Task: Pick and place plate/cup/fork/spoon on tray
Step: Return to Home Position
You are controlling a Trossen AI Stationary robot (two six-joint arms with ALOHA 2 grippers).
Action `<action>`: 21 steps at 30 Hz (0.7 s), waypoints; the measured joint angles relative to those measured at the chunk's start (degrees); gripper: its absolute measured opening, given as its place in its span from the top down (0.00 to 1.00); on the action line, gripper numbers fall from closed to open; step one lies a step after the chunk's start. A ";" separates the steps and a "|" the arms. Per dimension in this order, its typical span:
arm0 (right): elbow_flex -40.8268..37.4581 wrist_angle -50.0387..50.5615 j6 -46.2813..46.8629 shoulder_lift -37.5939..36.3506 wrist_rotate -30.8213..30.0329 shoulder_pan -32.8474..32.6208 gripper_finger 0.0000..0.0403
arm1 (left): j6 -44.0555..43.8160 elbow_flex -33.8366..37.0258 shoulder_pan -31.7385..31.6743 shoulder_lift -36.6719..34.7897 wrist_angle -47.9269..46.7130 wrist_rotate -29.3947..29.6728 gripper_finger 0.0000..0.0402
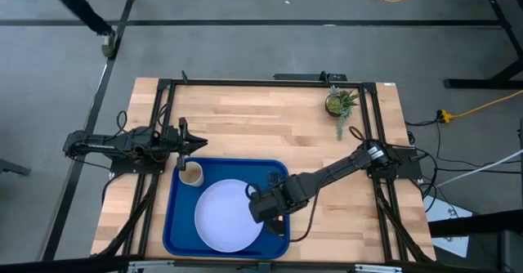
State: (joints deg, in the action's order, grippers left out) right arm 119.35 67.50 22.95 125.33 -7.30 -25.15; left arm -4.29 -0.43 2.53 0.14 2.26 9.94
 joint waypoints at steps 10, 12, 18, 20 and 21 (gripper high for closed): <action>-23.94 -17.13 -5.22 -15.61 0.94 2.13 0.84 | 0.00 0.00 0.01 0.00 0.02 0.01 0.92; -29.93 -22.20 -5.25 -19.01 1.05 2.35 0.84 | 0.00 0.00 0.01 0.01 0.00 0.01 0.92; -46.06 -35.17 -5.31 -27.40 1.36 3.22 0.84 | 0.01 0.00 0.00 0.01 0.00 0.00 0.92; -50.91 -38.73 -5.14 -29.62 1.55 3.79 0.84 | 0.00 0.00 0.00 0.00 0.02 0.01 0.92; -53.34 -40.42 -4.75 -30.77 1.90 4.04 0.84 | 0.00 0.00 0.02 0.02 0.00 0.00 0.92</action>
State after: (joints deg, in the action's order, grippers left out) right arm 66.01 27.08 18.20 94.56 -5.40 -21.11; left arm -4.29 -0.43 2.55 0.16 2.26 9.93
